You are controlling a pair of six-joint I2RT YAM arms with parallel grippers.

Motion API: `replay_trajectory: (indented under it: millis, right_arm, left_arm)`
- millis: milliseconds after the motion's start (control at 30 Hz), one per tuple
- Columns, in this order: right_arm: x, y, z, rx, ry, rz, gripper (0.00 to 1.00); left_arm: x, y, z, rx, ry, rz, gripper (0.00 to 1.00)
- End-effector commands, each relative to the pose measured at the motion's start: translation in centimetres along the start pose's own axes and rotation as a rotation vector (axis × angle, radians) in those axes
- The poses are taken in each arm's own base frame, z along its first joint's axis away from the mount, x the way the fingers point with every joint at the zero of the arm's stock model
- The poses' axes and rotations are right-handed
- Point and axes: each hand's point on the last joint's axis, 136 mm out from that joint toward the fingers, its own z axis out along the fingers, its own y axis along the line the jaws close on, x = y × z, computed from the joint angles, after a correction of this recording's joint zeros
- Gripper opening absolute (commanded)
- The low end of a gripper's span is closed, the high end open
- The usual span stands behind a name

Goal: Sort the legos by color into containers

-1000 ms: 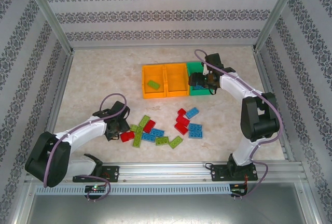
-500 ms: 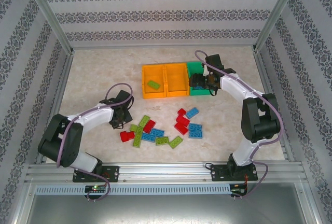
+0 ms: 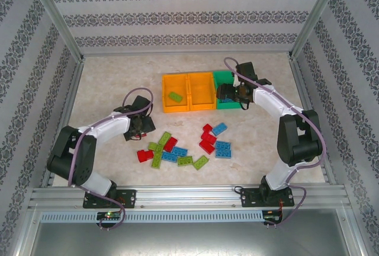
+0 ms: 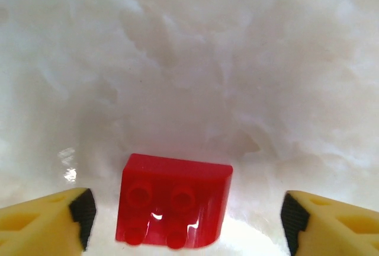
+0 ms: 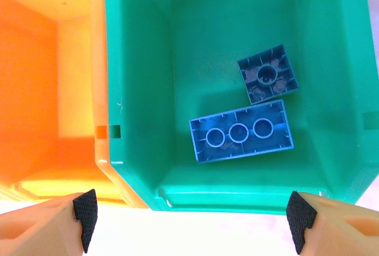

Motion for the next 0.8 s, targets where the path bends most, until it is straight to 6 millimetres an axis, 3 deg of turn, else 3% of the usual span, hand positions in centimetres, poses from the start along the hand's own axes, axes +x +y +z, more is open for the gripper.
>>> replay_trajectory:
  millis: [0,133,267,433,767]
  right_arm:
    - [0.3,-0.4,-0.7,0.0,-0.003,0.013,0.86]
    - [0.5,-0.4,-0.5,-0.002,0.002,0.027,0.86]
    - [0.6,-0.3,-0.6,-0.011,-0.001,0.04,0.86]
    - [0.7,-0.4,-0.9,-0.004,0.0,0.03,0.86]
    - [0.6,-0.4,-1.2,-0.004,-0.007,0.031,0.86]
  left_arm:
    - [-2.0,0.7,-2.9,-0.031,-0.069,0.198,0.91]
    - [-2.1,0.9,-3.2,-0.051,-0.021,0.257,0.92]
    - [-0.1,-0.4,-1.6,0.026,0.089,0.191,0.86]
    - [1.5,0.0,0.0,0.045,0.117,0.145,0.83]
    - [1.8,-0.5,1.4,0.047,0.143,0.123,0.77]
